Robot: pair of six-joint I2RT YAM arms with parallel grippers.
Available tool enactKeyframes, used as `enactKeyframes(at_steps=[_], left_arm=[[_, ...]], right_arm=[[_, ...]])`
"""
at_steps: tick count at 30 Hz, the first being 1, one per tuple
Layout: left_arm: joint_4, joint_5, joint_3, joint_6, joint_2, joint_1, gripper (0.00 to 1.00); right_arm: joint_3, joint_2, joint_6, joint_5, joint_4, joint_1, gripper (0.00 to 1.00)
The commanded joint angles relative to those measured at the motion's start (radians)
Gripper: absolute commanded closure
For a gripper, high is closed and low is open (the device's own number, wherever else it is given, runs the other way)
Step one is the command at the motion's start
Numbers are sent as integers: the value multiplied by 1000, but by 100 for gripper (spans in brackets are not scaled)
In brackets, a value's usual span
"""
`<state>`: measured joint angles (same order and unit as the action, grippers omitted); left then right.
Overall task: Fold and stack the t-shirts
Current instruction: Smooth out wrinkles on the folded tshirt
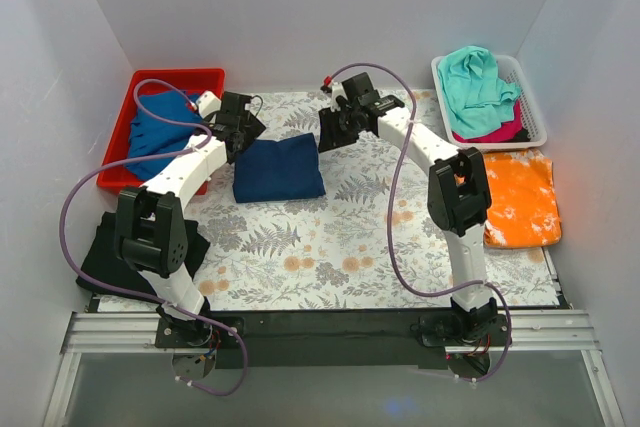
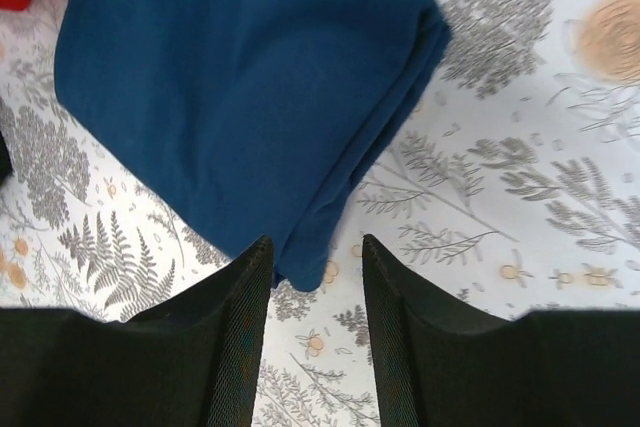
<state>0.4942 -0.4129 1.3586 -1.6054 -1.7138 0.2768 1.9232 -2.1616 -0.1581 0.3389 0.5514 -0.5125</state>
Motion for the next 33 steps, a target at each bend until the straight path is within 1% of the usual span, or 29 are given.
enactKeyframes(at_steps=[1,4,5,6,8,10,14,15,16,18,20,21,27,28,33], left_arm=[[-6,72,-9,-5,13,-5,24],[-68,201,-65,33,11,-2,25],[-84,280,-82,39,5,-1,26],[-115,317,-99,38,0,5,27],[-141,379,-151,22,-9,9,27],[-144,390,-174,4,-27,10,28],[-82,335,-190,-40,-40,10,28],[0,272,-172,-69,-41,9,28],[44,248,-156,-85,-50,9,29],[117,209,-144,-117,-55,9,29],[144,180,-145,-131,-53,7,29],[162,178,-148,-137,-52,7,29],[187,187,-197,-134,-23,7,29],[191,186,-213,-137,-17,7,29],[227,197,-274,-159,20,7,29]], right_arm=[[-27,48,12,8,-5,-29,53],[-21,34,3,6,-7,-70,54],[-17,20,0,12,-8,-76,54],[-13,13,-14,32,-13,-81,54],[6,-18,-29,43,-24,-89,55],[22,-44,-47,70,-31,-89,55],[40,-115,-70,138,-47,-89,56],[36,-127,-77,156,-63,-89,56],[36,-141,-80,216,-67,-89,56],[20,-187,-92,264,-67,-89,59],[-19,-188,-101,241,-67,-89,62],[-74,-181,-98,226,-68,-89,62],[-226,-87,-74,103,-67,-83,63],[-271,-64,-74,92,-67,-78,63],[-371,-11,-60,51,-64,-70,65]])
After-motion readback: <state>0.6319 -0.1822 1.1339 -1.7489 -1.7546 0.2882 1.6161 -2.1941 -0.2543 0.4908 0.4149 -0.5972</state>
